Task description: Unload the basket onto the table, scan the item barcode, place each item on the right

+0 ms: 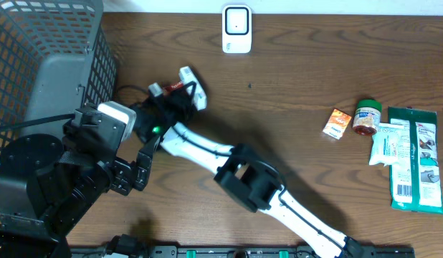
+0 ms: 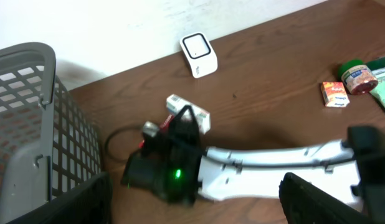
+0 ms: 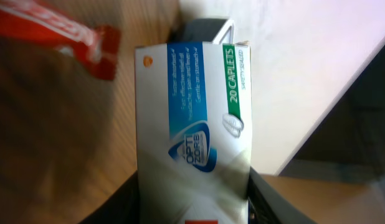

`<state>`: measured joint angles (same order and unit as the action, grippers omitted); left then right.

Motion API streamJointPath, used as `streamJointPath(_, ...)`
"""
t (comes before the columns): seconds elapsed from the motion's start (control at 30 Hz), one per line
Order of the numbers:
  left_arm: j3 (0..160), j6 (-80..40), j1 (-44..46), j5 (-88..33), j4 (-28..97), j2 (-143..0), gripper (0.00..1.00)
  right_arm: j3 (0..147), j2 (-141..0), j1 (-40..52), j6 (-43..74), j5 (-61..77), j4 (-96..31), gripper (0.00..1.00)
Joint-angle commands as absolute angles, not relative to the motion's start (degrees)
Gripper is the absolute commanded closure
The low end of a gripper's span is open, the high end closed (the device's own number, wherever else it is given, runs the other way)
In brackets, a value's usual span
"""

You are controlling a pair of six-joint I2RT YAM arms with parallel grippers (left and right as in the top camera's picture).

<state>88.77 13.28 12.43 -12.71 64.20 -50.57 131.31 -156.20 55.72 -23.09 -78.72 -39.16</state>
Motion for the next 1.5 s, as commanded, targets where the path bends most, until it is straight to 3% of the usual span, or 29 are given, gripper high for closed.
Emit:
streamJointPath(0.0, 89.1, 13.0, 12.3, -12.4, 64.2, -50.6, 0.14, 131.5, -145.3, 50.4, -13.7, -69.9, -42.8, 0.99)
streamJointPath(0.13, 89.1, 13.0, 12.3, -12.4, 64.3, -50.6, 0.14, 131.5, -138.7, 44.8, -6.4, -51.8, -48.9, 0.99)
streamJointPath(0.23, 89.1, 13.0, 12.3, -12.4, 64.2, -50.6, 0.14, 131.5, -133.4, 38.6, -3.2, -27.4, -51.2, 0.99)
streamJointPath(0.5, 89.1, 13.0, 12.3, -12.4, 64.2, -50.6, 0.14, 131.5, -131.0, 22.7, -4.2, 33.4, -49.7, 0.99)
streamJointPath(0.63, 89.1, 13.0, 12.3, -12.4, 64.2, -50.6, 0.14, 131.5, -131.4, 17.1, -2.1, 50.6, -44.2, 0.99)
streamJointPath(0.93, 89.1, 13.0, 12.3, -12.4, 64.2, -50.6, 0.14, 131.4, -134.1, 9.3, 20.1, 58.2, -31.0, 0.99)
streamJointPath(1.23, 89.1, 13.0, 12.3, -12.4, 64.3, -50.6, 0.14, 131.5, -144.4, 8.6, 54.3, 58.8, -8.5, 0.99)
streamJointPath(1.47, 89.1, 13.0, 12.3, -12.4, 64.2, -50.6, 0.14, 131.5, -153.1, 8.7, 70.8, 58.4, 6.6, 0.99)
